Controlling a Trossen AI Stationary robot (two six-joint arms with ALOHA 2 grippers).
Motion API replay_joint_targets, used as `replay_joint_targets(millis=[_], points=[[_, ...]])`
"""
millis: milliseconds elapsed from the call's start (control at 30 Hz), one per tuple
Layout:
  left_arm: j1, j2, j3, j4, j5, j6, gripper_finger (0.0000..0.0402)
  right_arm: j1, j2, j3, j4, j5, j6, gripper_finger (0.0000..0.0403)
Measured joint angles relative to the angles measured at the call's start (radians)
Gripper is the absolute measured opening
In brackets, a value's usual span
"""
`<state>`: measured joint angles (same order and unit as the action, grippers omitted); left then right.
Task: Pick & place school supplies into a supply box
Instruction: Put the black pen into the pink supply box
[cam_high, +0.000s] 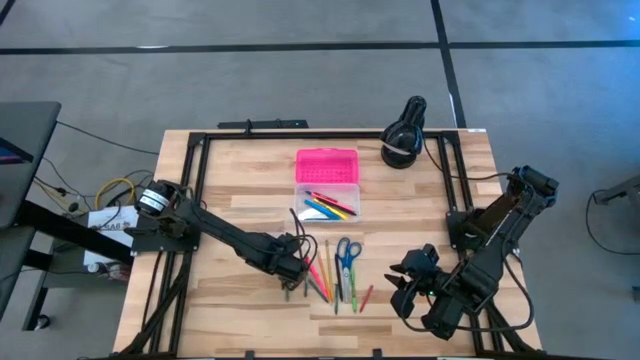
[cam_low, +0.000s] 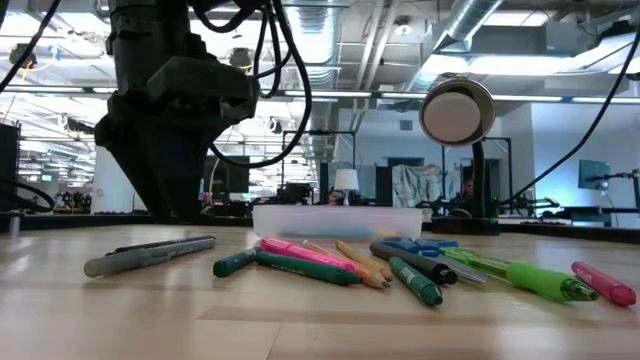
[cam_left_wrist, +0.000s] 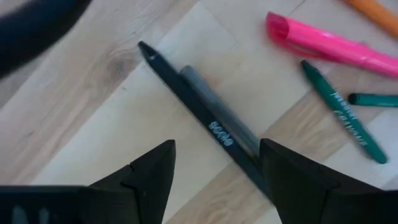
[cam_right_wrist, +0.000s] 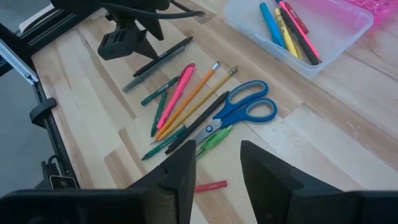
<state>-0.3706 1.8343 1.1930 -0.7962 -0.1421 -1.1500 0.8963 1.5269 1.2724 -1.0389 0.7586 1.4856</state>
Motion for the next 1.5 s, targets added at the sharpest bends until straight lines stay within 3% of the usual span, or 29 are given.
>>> replay_joint_targets(millis=[1100, 1500], points=[[-0.003, 0.0, -0.007, -0.006, -0.049, 0.084, 0.0229, -0.009, 0.0, 0.0, 0.004, 0.0, 0.008, 0.0118], [-0.037, 0.078, -0.005, 0.056, -0.036, 0.068, 0.0228, -0.007, -0.001, 0.0, 0.004, 0.0, 0.009, 0.0118]])
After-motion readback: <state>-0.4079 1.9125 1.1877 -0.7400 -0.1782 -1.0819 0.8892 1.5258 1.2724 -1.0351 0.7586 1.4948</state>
